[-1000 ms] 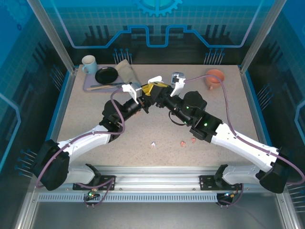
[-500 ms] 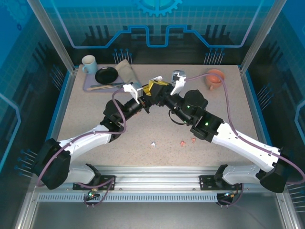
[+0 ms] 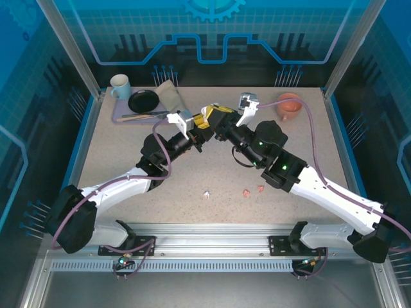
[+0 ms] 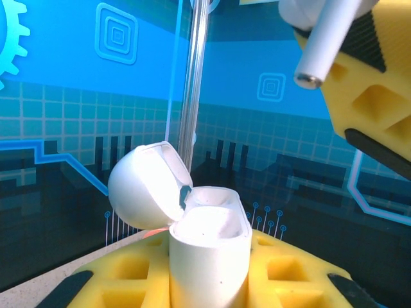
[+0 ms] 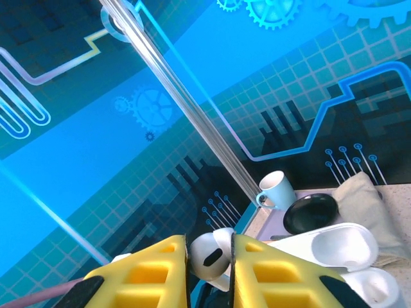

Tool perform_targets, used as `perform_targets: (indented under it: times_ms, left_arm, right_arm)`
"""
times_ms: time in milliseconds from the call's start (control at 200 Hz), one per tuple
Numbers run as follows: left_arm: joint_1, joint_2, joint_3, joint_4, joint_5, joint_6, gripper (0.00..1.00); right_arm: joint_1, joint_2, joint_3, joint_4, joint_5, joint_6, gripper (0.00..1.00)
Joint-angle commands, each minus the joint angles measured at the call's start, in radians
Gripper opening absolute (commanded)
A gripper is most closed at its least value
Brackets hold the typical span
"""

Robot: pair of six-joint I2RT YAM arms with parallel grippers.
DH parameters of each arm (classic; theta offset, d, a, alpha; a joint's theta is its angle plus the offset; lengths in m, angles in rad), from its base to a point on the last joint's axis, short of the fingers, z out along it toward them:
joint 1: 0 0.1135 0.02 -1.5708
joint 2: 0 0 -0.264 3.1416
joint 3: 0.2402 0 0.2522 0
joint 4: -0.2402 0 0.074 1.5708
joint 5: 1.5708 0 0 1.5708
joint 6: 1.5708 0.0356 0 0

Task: Insert wireless bluetooth earbuds into charging case

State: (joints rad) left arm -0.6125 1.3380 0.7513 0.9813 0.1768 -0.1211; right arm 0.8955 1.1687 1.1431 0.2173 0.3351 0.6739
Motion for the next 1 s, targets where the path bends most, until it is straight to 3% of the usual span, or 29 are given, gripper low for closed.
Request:
perform_targets:
  times_ms: [0, 995]
  left_arm:
    - [-0.006, -0.008, 0.042, 0.025, -0.01, 0.027, 0.0]
    - [-0.006, -0.024, 0.048, 0.018, -0.003, 0.031, 0.0]
  right_arm:
    - [-0.013, -0.014, -0.013, -0.003, 0.029, 0.013, 0.19]
    - [-0.045, 0.046, -0.041, -0.02, 0.002, 0.069, 0.19]
